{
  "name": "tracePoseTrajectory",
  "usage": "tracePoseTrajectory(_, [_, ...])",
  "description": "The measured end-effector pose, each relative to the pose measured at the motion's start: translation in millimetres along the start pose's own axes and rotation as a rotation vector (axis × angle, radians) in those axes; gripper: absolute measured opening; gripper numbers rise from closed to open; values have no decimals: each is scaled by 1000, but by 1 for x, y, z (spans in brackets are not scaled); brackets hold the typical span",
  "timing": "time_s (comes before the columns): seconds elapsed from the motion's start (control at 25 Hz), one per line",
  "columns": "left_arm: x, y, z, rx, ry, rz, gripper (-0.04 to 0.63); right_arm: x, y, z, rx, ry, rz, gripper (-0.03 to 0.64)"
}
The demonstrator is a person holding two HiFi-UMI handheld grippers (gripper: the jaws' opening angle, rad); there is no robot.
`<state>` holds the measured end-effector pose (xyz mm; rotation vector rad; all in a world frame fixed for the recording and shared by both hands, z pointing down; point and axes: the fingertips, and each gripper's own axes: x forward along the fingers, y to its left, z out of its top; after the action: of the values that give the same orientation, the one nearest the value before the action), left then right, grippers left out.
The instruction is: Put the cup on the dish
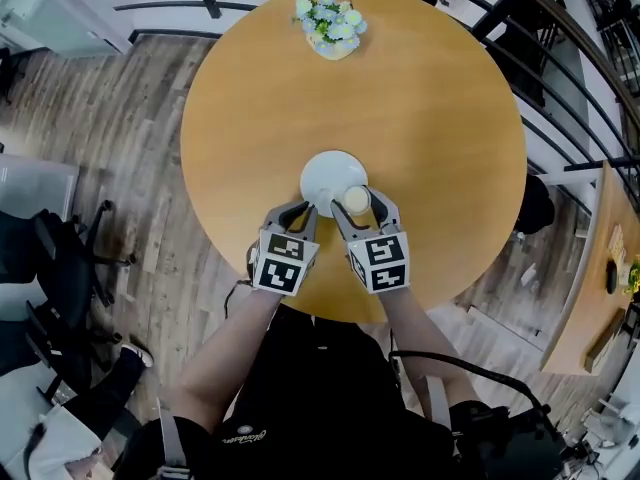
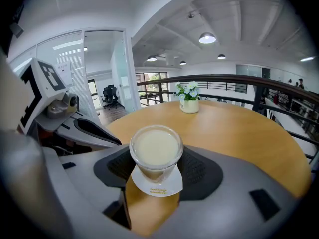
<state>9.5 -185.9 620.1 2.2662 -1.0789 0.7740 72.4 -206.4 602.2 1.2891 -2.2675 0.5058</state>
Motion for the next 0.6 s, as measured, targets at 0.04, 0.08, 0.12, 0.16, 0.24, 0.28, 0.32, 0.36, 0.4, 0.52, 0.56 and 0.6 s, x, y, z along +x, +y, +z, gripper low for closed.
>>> tracePoseTrajectory(0.04, [0, 0, -1, 0, 1, -3, 37, 3, 1, -2, -4, 7, 4, 259])
tracePoseTrajectory(0.08, [0, -1, -1, 2, 1, -5, 37, 7, 2, -3, -10, 16, 7, 259])
tracePoseTrajectory(0.12, [0, -2, -1, 3, 2, -8, 37, 11, 2, -4, -17, 24, 10, 259])
tracePoseTrajectory(0.16, [1, -2, -2, 3, 3, -11, 37, 15, 2, -6, -26, 32, 13, 259])
tracePoseTrajectory(0.24, [2, -2, -5, -2, 8, -13, 37, 23, 2, -6, -44, 44, 14, 259])
tracePoseTrajectory(0.28, [2, -2, -7, -5, 11, -13, 37, 27, 0, -6, -52, 49, 13, 259])
tracePoseTrajectory(0.32, [2, -1, -7, -6, 12, -14, 37, 32, -1, -5, -61, 54, 11, 259])
tracePoseTrajectory(0.36, [2, 1, -7, -7, 10, -16, 37, 37, -2, -5, -69, 59, 9, 259])
tracePoseTrajectory(0.4, [2, 2, -7, -6, 9, -18, 37, 42, -4, -4, -79, 65, 6, 259])
tracePoseTrajectory(0.52, [2, 5, -7, -6, 7, -20, 37, 54, -8, -2, -108, 81, -4, 259])
tracePoseTrajectory(0.56, [2, 5, -7, -7, 8, -20, 37, 57, -8, -1, -112, 86, -6, 259])
tracePoseTrajectory(0.6, [2, 5, -7, -8, 9, -23, 37, 58, -8, -1, -113, 90, -6, 259])
